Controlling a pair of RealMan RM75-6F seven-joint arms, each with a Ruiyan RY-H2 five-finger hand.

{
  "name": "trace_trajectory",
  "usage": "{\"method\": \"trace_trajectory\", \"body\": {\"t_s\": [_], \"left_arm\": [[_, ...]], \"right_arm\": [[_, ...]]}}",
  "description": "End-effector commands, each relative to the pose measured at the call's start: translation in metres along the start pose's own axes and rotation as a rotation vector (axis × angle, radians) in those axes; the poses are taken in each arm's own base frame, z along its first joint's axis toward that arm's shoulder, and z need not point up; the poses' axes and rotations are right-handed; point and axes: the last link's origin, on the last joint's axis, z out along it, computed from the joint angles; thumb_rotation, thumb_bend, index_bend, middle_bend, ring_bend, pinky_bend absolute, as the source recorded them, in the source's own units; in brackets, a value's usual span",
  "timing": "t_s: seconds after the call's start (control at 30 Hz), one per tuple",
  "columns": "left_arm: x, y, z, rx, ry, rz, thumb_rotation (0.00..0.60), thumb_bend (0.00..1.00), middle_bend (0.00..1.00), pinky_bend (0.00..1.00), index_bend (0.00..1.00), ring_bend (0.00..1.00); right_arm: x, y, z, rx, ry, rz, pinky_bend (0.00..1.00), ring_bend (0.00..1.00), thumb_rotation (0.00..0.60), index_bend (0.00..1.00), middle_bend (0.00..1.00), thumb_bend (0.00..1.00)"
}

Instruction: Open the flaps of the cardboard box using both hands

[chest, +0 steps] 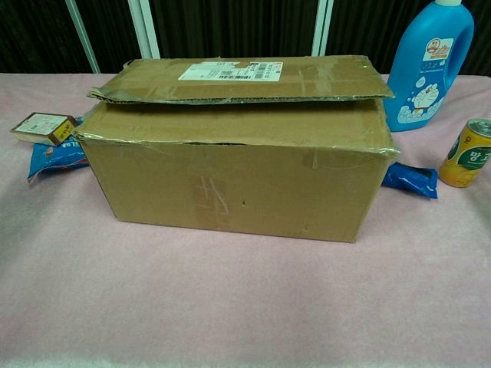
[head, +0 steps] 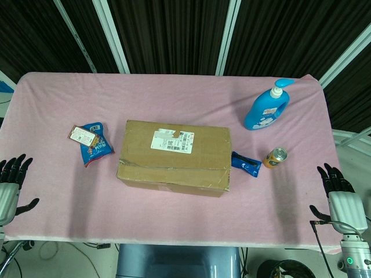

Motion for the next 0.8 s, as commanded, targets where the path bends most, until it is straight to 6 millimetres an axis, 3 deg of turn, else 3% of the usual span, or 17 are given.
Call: {"method": "trace_trajectory", "body": {"t_s": [0.03,0.8], "left_arm": [[0.0008,-0.0001,0.0006,-0.002,0.002,-0.005,0.600,0.11,0.00,0.00,0.00,0.00],[0.0010,0.0031,0.0004,0.005,-0.002,-0.035,0.600,0.10,0.00,0.00,0.00,0.00]], "right_arm": [[0.0003,0.0006,0.0002,-0.004,0.001,0.005,0.24,0.00,0.600,0.00,0.00,0.24],[0.0026,0.0032,-0.0010,-0.013,0.009,0.039,0.24,0.00,0.600,0.00,0.00,0.24]]}}
